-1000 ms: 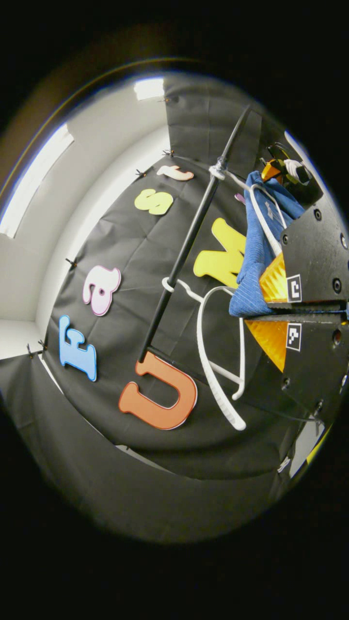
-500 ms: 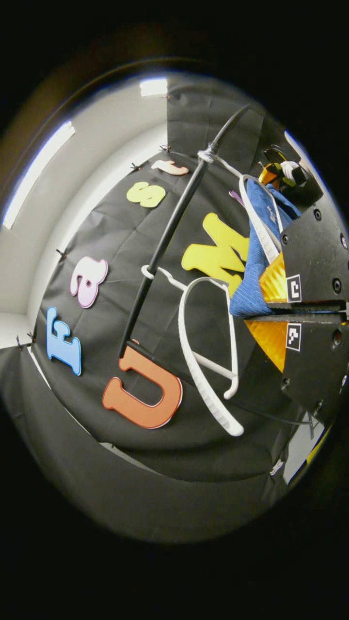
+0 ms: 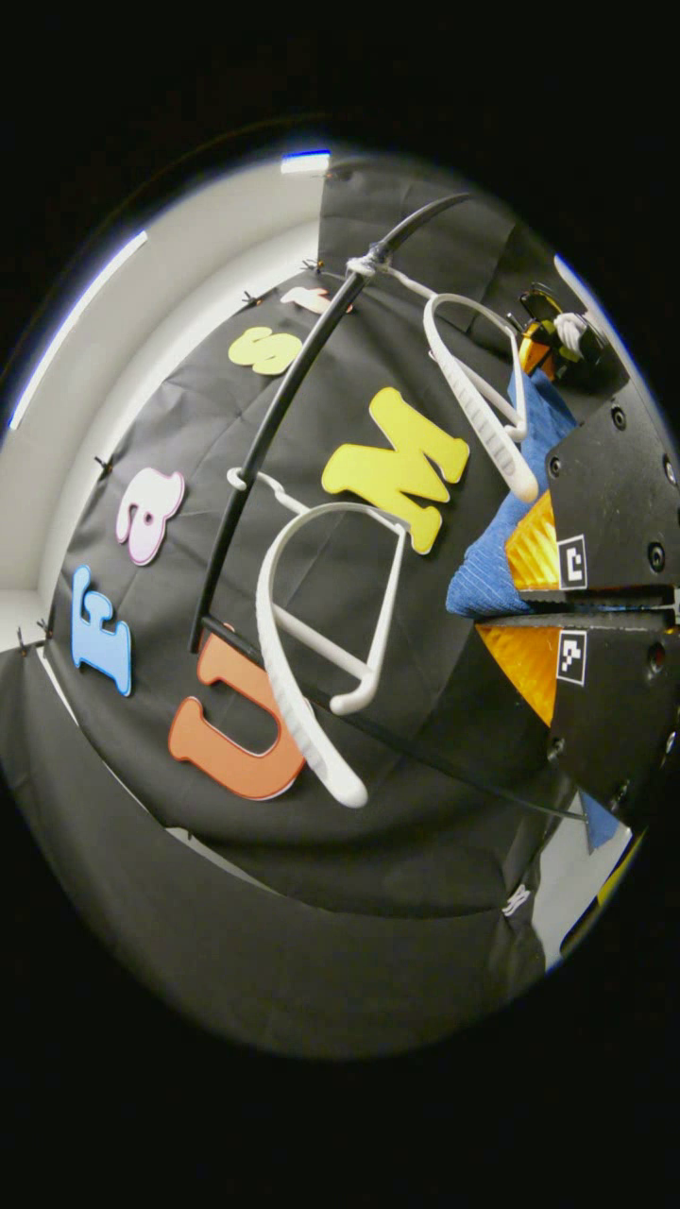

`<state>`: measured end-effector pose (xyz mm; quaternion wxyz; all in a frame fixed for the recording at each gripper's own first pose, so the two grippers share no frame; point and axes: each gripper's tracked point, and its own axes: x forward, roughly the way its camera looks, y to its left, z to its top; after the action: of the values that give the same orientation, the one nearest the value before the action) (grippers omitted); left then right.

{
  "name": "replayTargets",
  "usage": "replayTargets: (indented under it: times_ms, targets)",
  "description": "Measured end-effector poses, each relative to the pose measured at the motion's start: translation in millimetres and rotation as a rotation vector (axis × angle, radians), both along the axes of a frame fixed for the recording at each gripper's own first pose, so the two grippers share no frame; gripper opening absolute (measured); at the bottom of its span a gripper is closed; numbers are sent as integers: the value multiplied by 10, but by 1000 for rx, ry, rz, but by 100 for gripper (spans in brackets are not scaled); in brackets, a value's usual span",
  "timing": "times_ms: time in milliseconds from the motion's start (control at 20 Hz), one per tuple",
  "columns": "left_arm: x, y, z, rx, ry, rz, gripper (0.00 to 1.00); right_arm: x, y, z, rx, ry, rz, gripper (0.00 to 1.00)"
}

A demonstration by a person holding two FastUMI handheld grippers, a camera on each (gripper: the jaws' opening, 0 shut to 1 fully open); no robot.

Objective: Grasp the clothes on the hanger with both hands and then place them into the laundry hamper below.

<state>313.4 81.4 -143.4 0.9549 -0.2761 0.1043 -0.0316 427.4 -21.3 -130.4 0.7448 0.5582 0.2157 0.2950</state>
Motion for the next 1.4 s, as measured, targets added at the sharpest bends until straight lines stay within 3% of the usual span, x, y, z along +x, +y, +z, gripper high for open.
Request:
replayTargets:
  times_ms: [250,550,1100,1400]
  targets:
    - [-185,5,-150,19,41,19,0,-255,178,-111,-47,10,36,3]
    - [-378,-178,-202,43,59,-14,1,-642,495,-145,-82,-1,79,3]
    - [-793,-746,-377,80,106,-127,0,-1369,1188,-328,-158,5,157,3]
    - [-967,-1033,-511,150,150,-186,0,-1783,1721,-501,-246,0,225,4]
